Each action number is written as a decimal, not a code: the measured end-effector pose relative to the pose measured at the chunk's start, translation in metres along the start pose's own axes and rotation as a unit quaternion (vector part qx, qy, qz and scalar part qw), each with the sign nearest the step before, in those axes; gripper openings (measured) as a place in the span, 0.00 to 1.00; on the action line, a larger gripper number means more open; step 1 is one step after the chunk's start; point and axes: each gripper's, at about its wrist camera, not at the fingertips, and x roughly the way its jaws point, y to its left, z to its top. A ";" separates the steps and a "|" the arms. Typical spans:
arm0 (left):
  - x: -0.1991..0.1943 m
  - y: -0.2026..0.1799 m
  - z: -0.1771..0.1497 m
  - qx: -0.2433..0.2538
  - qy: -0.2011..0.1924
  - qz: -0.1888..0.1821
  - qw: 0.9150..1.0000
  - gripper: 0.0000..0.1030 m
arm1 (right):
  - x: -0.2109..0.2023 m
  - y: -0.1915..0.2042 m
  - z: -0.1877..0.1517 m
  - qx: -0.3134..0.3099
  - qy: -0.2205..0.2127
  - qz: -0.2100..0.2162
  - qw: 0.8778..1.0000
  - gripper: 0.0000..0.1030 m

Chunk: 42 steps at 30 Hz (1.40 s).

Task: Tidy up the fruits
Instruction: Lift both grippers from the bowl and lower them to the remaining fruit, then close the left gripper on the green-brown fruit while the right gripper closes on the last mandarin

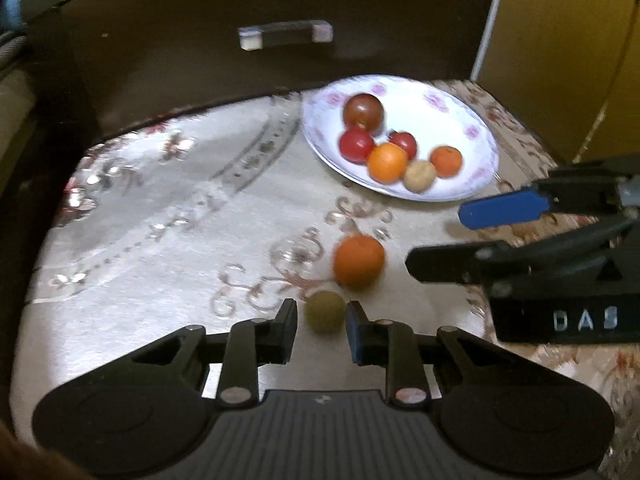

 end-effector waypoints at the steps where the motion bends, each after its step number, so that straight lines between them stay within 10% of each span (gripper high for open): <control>1: 0.001 -0.002 -0.001 0.006 0.002 -0.002 1.000 0.33 | 0.000 -0.002 -0.001 0.005 0.001 -0.001 1.000 0.47; 35: 0.005 0.025 -0.005 0.001 0.011 0.044 0.999 0.32 | 0.037 0.012 0.003 -0.004 0.032 0.007 0.999 0.47; 42: 0.008 0.027 -0.005 -0.003 0.015 0.042 0.999 0.32 | 0.055 0.015 0.011 -0.006 0.046 0.004 0.999 0.35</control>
